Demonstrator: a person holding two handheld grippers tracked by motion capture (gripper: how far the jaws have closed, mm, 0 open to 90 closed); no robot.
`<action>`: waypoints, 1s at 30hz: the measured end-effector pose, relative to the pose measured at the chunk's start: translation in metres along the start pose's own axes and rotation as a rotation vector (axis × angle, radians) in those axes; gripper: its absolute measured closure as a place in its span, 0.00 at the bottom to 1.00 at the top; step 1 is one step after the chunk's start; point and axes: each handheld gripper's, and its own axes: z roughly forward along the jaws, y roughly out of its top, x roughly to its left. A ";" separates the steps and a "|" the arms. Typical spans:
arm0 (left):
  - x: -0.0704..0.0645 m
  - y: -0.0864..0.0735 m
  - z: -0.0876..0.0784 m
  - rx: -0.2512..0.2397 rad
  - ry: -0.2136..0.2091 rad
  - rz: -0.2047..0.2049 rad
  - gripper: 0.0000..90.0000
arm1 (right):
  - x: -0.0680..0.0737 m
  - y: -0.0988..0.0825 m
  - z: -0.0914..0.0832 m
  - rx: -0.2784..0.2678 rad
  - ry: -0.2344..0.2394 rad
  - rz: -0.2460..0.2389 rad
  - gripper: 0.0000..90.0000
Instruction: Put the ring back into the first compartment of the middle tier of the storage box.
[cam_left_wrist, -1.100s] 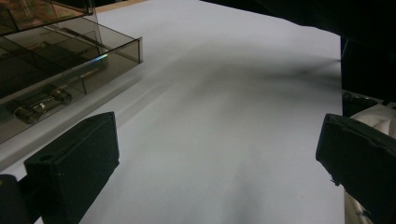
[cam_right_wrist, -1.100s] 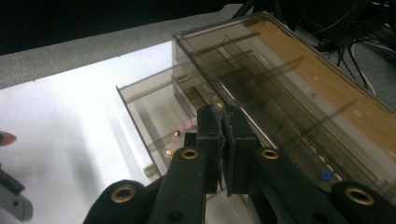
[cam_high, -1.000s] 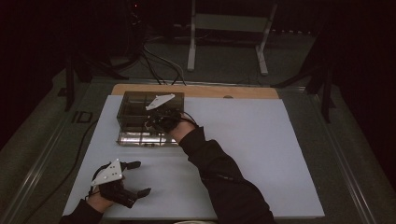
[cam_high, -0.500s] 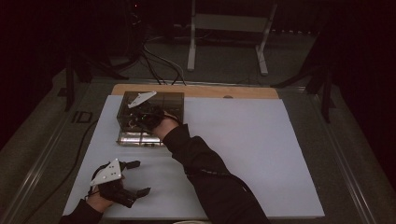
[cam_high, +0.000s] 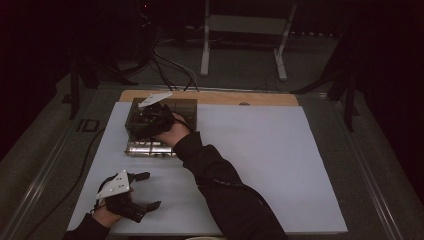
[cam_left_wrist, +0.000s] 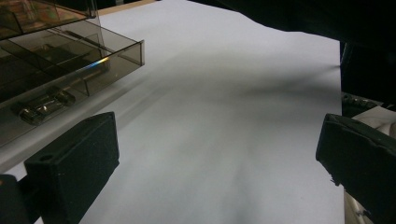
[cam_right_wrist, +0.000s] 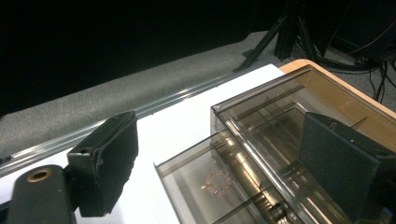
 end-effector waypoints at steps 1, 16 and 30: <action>0.000 0.000 0.000 0.000 0.000 0.000 0.01 | 0.000 0.000 0.000 0.000 0.000 0.000 0.12; 0.000 0.002 0.005 0.011 0.004 -0.004 0.01 | -0.001 -0.010 -0.040 -0.001 0.011 -0.017 0.02; 0.001 0.000 0.004 0.011 0.001 -0.011 0.01 | -0.012 -0.021 -0.061 -0.006 -0.016 0.003 0.02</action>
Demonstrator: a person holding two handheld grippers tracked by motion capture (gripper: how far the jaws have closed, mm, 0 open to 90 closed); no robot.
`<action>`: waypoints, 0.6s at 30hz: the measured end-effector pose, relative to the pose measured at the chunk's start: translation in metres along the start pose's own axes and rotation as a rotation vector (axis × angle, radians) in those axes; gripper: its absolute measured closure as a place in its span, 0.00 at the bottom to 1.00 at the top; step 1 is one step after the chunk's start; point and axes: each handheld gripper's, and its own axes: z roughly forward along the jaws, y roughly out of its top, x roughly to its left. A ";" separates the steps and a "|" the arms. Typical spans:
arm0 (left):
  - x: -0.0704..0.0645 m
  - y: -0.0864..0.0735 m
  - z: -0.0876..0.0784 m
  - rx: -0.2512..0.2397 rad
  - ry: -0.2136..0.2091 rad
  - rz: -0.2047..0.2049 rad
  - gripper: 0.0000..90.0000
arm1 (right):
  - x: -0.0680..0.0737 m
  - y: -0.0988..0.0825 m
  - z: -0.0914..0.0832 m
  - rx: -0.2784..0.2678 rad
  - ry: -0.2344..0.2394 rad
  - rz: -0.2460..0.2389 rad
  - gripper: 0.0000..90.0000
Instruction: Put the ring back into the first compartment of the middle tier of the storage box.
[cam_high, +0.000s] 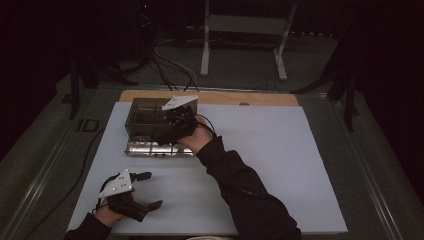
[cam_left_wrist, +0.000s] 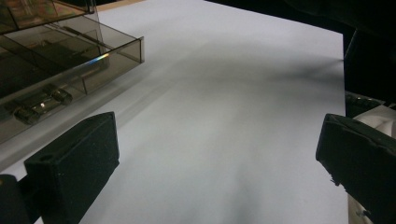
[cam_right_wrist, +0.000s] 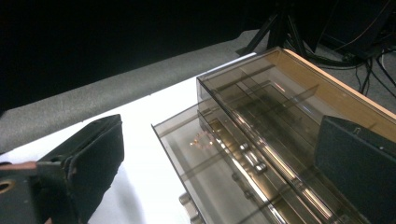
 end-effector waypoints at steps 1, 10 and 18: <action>0.000 0.000 0.000 0.000 0.000 0.000 0.01 | -0.001 -0.001 -0.002 -0.002 -0.003 -0.006 0.02; 0.000 -0.001 -0.003 -0.011 0.000 0.000 0.01 | -0.010 -0.011 -0.027 -0.010 -0.017 0.011 0.02; 0.000 -0.001 -0.003 -0.010 0.001 0.002 0.01 | -0.016 -0.025 -0.053 -0.024 -0.037 0.006 0.02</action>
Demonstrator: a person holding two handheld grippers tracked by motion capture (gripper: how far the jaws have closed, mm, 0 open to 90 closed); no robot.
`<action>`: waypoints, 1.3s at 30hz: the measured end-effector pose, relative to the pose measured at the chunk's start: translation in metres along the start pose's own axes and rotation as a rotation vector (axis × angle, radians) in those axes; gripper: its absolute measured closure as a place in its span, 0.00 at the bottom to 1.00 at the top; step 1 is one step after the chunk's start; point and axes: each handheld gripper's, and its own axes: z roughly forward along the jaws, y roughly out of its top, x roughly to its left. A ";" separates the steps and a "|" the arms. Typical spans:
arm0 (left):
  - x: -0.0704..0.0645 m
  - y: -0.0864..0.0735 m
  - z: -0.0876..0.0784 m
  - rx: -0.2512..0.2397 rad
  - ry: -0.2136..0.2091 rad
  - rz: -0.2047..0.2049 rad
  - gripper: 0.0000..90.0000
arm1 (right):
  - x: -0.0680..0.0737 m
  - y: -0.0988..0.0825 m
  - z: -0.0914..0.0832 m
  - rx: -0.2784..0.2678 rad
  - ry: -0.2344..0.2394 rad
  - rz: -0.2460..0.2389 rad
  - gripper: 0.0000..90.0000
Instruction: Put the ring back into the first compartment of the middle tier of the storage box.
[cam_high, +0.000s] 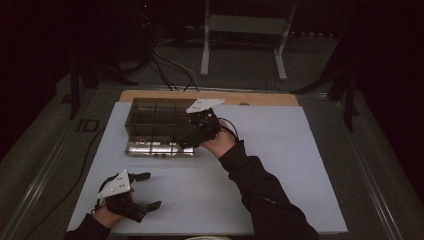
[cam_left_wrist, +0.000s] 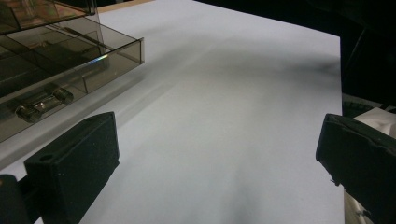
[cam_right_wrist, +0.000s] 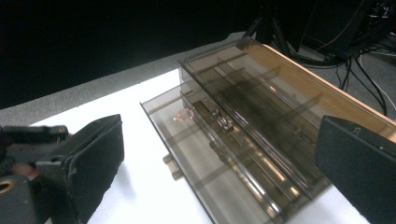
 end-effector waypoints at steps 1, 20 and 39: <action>0.000 0.000 0.000 0.000 0.000 -0.002 0.01 | -0.001 -0.002 -0.002 -0.003 -0.002 0.002 0.02; -0.001 0.000 0.000 0.002 0.002 -0.001 0.01 | -0.027 -0.067 -0.039 -0.019 -0.035 0.054 0.02; -0.001 0.000 -0.001 0.001 0.000 -0.001 0.01 | -0.034 -0.141 -0.075 -0.036 -0.047 0.050 0.02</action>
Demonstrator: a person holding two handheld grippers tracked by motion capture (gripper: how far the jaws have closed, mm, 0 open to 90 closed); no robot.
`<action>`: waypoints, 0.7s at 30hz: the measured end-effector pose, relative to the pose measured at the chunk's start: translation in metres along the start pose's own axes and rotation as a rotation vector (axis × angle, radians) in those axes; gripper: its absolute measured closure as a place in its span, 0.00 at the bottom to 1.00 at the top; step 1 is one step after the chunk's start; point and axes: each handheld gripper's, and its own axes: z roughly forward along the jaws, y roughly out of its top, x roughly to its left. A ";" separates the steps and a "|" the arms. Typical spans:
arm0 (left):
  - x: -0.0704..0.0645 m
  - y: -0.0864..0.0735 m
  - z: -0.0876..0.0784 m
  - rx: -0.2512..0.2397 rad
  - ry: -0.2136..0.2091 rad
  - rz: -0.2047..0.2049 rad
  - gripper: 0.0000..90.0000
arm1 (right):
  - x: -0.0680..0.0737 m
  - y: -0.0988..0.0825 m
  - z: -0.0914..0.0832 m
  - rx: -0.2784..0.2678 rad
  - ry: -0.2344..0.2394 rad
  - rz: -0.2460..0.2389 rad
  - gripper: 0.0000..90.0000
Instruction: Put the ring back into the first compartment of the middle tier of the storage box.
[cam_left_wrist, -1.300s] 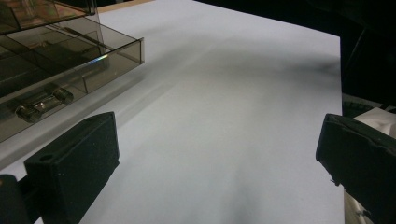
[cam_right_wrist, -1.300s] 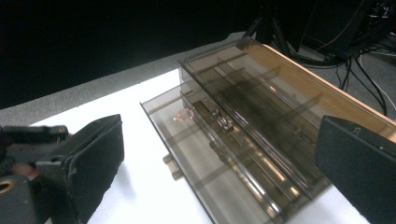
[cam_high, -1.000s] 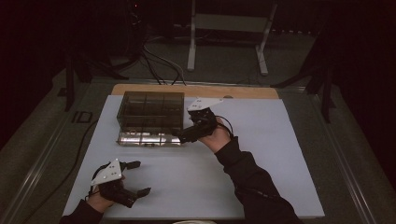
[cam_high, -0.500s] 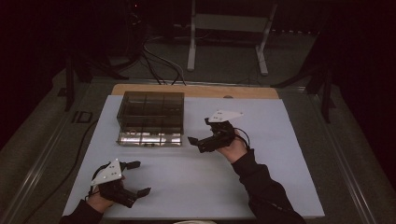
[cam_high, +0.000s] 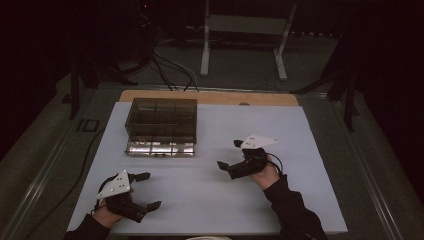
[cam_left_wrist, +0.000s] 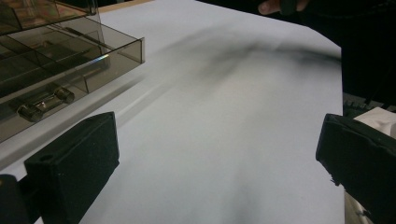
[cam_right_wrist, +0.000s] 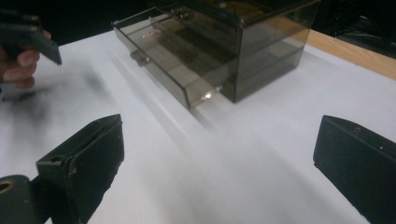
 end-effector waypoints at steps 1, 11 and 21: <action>0.000 0.000 0.000 0.000 0.000 0.000 0.01 | 0.000 -0.003 -0.003 0.000 0.000 0.004 0.02; 0.000 0.000 0.000 0.000 0.000 0.002 0.01 | -0.005 -0.044 -0.037 0.012 -0.056 0.056 0.02; -0.001 0.000 -0.001 0.002 0.002 0.003 0.01 | -0.009 -0.086 -0.070 0.028 -0.145 0.157 0.02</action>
